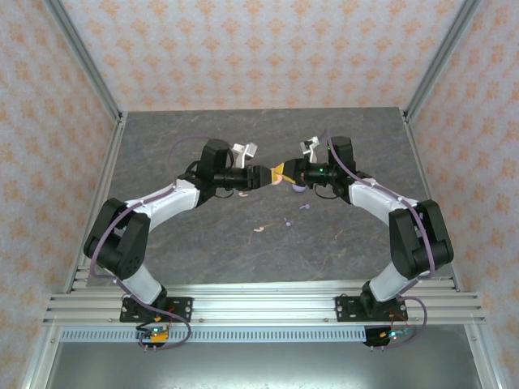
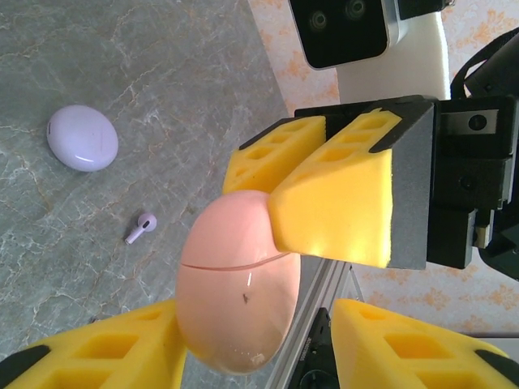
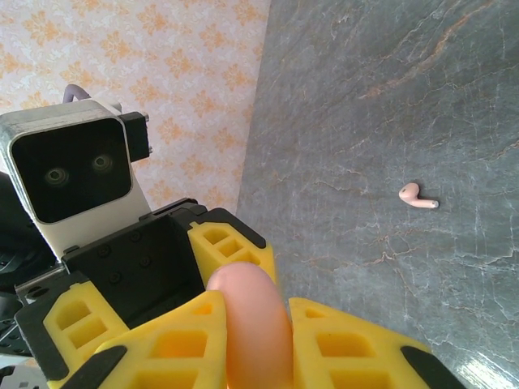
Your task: Insert the wireless bluetooth earbuds into the charging case
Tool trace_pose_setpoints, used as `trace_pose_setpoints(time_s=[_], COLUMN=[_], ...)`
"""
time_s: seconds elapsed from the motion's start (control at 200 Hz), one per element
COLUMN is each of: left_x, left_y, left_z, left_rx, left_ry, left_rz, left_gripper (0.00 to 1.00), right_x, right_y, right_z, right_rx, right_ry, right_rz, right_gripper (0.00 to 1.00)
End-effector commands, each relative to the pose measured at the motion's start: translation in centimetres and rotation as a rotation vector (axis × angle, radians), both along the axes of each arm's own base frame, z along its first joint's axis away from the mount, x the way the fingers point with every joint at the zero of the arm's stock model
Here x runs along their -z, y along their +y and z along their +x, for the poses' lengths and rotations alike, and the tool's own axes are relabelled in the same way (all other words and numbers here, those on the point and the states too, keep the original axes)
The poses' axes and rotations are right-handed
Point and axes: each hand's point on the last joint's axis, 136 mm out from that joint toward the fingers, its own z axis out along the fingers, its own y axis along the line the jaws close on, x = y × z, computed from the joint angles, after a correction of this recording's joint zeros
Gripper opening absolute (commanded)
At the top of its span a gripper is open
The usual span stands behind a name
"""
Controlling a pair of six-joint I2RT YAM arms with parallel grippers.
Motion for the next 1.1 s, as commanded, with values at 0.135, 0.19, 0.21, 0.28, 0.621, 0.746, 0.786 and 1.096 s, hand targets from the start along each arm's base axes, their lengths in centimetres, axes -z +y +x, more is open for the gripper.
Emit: trace_pose_setpoints(time_s=[0.135, 0.19, 0.21, 0.28, 0.621, 0.746, 0.786, 1.096], left_x=[-1.0, -0.9, -1.0, -0.9, -0.9, -1.0, -1.0, -3.4], left_y=[-0.9, -0.9, -0.9, -0.9, -1.2, -1.2, -1.1, 0.3], left_z=[-0.4, -0.4, -0.4, -0.4, -0.6, -0.7, -0.7, -0.8], left_rx=[0.040, 0.039, 0.038, 0.038, 0.040, 0.039, 0.037, -0.026], left_ry=[-0.029, -0.028, -0.030, -0.028, -0.031, -0.043, -0.049, -0.310], left_rz=[-0.015, -0.013, -0.013, -0.015, -0.019, -0.014, -0.007, 0.030], left_gripper=[0.47, 0.46, 0.45, 0.41, 0.17, 0.18, 0.18, 0.21], right_x=[-2.5, -2.5, -2.5, -2.4, -2.2, -2.1, -2.2, -3.8], right_y=[0.6, 0.6, 0.6, 0.6, 0.7, 0.1, -0.3, -4.8], right_z=[-0.7, -0.8, -0.8, -0.9, -1.5, -1.5, -1.5, -2.9], right_rx=[-0.045, -0.049, -0.050, -0.052, -0.068, -0.038, -0.019, 0.142], right_ry=[-0.079, -0.077, -0.076, -0.077, -0.080, -0.093, -0.106, -0.224], right_rz=[0.023, 0.023, 0.023, 0.019, -0.008, -0.066, -0.095, -0.357], right_gripper=[0.20, 0.20, 0.20, 0.20, 0.25, 0.37, 0.43, 0.54])
